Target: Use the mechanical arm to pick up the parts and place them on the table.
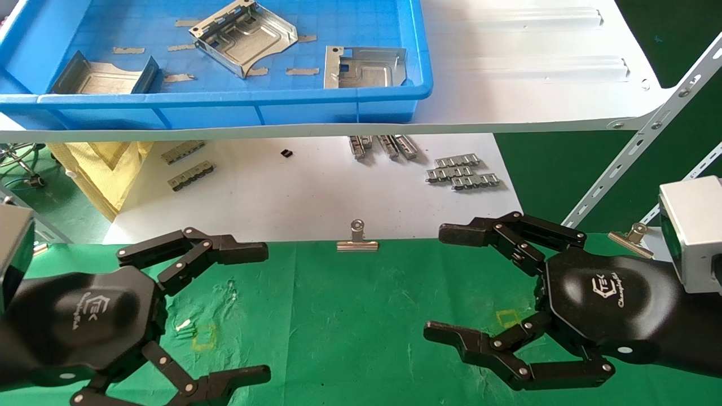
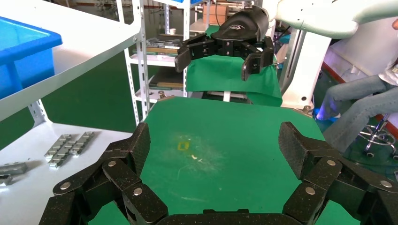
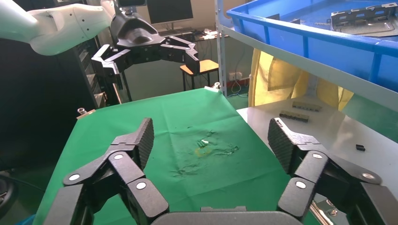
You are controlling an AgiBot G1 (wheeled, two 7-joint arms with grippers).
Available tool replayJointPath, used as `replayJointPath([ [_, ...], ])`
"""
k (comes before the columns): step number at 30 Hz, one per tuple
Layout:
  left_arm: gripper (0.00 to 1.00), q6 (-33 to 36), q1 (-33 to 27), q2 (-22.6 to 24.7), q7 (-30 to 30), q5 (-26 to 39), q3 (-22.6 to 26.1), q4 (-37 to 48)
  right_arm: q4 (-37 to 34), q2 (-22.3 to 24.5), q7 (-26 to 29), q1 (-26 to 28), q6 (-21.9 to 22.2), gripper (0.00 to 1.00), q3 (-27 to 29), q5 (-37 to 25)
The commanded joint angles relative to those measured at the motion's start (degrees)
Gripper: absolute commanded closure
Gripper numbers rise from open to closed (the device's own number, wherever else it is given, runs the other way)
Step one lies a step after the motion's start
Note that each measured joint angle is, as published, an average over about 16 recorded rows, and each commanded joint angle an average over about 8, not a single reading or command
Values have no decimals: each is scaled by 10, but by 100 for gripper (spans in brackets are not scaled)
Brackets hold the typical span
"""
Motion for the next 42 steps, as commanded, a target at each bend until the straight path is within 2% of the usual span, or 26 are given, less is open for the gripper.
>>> replayJointPath([
  [1,0,0,0,0,0,0,0,0,0,0,0,0,0,100,0,0],
  [42,0,-13,-12,-1,-6,-2,-5,-1,0,0,0,0,0,100,0,0],
])
